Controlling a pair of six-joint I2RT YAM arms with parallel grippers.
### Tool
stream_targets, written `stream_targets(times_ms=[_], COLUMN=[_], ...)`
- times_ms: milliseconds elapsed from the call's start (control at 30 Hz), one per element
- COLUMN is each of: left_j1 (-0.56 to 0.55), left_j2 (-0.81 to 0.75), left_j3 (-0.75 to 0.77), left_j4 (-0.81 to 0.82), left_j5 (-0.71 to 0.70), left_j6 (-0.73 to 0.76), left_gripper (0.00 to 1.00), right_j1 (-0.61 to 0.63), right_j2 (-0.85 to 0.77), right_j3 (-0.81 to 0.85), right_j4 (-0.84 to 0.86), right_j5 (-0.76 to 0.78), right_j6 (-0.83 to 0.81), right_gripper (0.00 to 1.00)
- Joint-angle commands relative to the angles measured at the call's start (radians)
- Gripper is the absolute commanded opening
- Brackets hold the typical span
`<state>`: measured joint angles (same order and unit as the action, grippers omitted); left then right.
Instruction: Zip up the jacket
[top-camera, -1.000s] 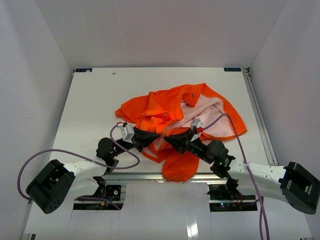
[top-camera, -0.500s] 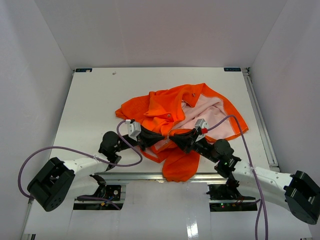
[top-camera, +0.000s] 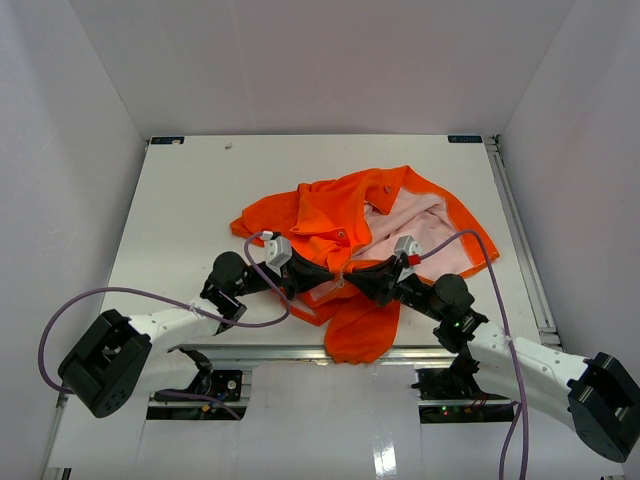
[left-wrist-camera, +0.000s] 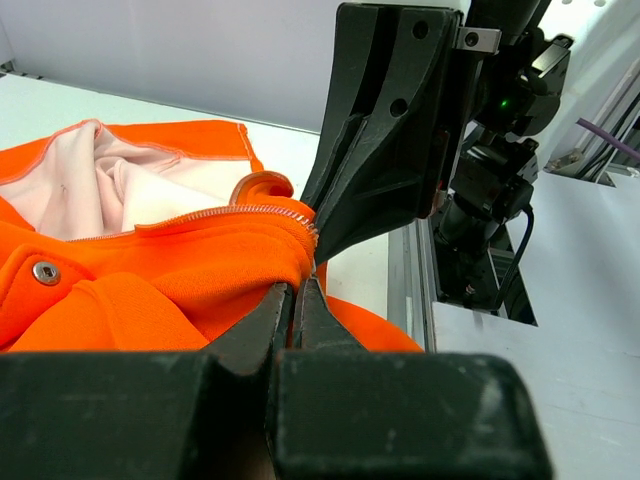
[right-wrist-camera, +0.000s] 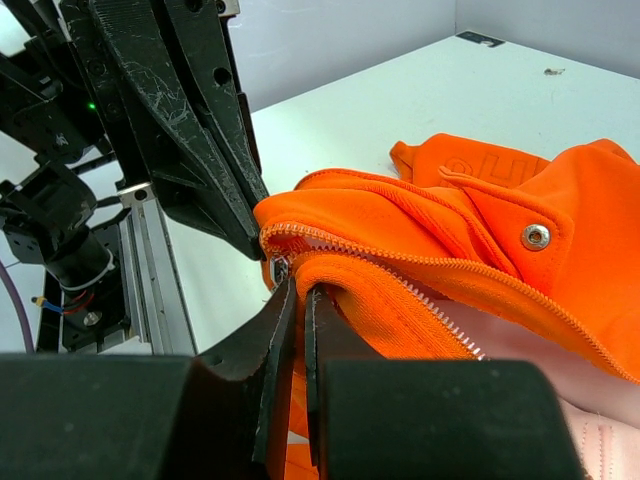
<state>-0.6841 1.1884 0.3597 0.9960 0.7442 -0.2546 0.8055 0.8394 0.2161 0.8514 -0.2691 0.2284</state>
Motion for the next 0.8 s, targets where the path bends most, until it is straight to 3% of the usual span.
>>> stream_targets(times_ms=[0, 133, 267, 367, 767], left_j1=[-0.007, -0.008, -0.008, -0.008, -0.008], left_j2=[0.006, -0.011, -0.01, 0.005, -0.019], left_j3=[0.01, 0.015, 0.018, 0.022, 0.002], left_j4=[-0.126, -0.118, -0.06, -0.043, -0.014], left_j5=[0.054, 0.031, 0.056, 0.063, 0.015], left_j6=[0.016, -0.016, -0.073, -0.089, -0.091], left_gripper=[0.0, 0.02, 0.31, 0.43, 0.5], right_j1=[-0.019, -0.017, -0.016, -0.016, -0.017], right_j2=[-0.03, -0.02, 0.009, 0.03, 0.069], right_j3=[0.06, 0.06, 0.031, 0.017, 0.012], right_j4=[0.117, 0.117, 0.166, 0.184, 0.193], right_j5=[0.032, -0.011, -0.044, -0.054, -0.075], right_j6=[0.005, 0.014, 0.029, 0.034, 0.028], right_gripper=[0.08, 0.08, 0.08, 0.08, 0.08])
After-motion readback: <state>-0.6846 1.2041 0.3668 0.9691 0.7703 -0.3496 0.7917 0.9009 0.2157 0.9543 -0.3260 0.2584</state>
